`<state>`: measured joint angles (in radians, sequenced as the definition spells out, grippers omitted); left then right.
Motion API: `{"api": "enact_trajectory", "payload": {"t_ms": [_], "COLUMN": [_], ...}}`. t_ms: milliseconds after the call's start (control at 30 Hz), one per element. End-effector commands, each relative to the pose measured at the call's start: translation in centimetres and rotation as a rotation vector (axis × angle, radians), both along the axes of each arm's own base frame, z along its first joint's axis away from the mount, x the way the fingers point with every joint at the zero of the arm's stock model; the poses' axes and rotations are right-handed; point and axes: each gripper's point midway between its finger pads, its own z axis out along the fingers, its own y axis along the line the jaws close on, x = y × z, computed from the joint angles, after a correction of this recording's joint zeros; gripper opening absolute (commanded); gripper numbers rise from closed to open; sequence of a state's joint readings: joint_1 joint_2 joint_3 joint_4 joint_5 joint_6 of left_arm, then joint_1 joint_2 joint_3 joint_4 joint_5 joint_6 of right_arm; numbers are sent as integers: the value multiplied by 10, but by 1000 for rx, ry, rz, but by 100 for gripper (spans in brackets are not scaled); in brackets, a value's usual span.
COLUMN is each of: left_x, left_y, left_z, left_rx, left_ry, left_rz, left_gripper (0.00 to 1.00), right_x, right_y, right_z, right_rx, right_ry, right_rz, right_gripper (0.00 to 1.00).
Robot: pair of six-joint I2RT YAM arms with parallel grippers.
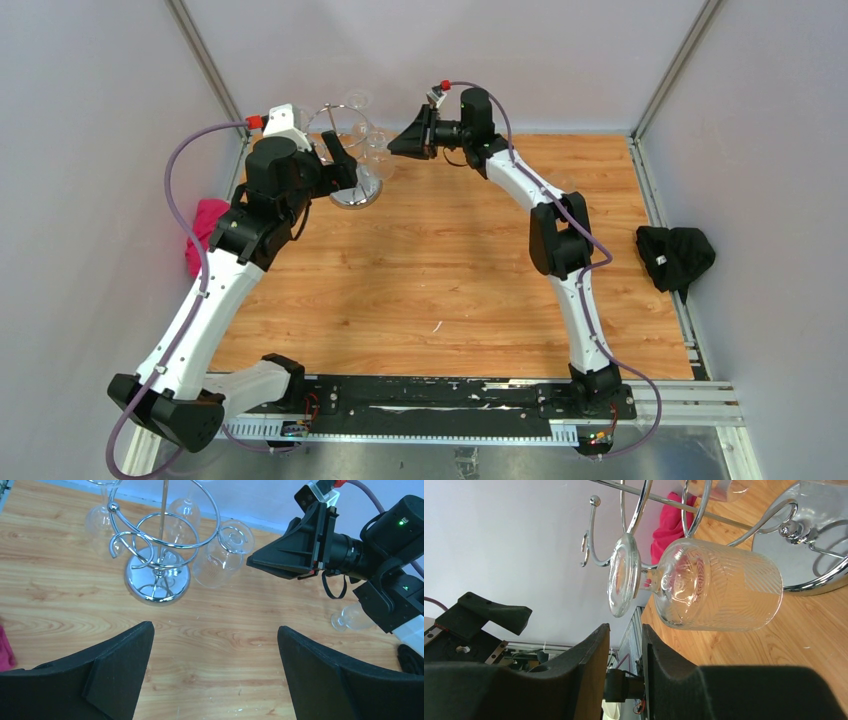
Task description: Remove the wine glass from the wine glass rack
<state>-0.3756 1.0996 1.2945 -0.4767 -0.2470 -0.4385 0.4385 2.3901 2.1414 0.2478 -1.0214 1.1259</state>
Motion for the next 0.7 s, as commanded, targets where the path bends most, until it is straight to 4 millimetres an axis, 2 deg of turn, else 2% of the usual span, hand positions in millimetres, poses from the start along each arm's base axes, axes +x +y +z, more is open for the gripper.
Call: {"api": "enact_trajectory", "payload": {"t_ms": [0, 333, 667], "left_x": [-3, -5, -7], "left_y": [2, 5, 7], "left_z": [-3, -2, -1], "left_rx": [20, 29, 37], "left_ry": [5, -1, -4], "left_rz": [2, 10, 13], "left_gripper": [100, 100, 100], "right_x": [-7, 4, 6], "right_y": [4, 11, 20], "right_z": [12, 23, 11], "right_rx": [20, 50, 40], "right_ry": [-37, -34, -1], "right_rz": [21, 6, 12], "right_gripper": [35, 35, 35]}}
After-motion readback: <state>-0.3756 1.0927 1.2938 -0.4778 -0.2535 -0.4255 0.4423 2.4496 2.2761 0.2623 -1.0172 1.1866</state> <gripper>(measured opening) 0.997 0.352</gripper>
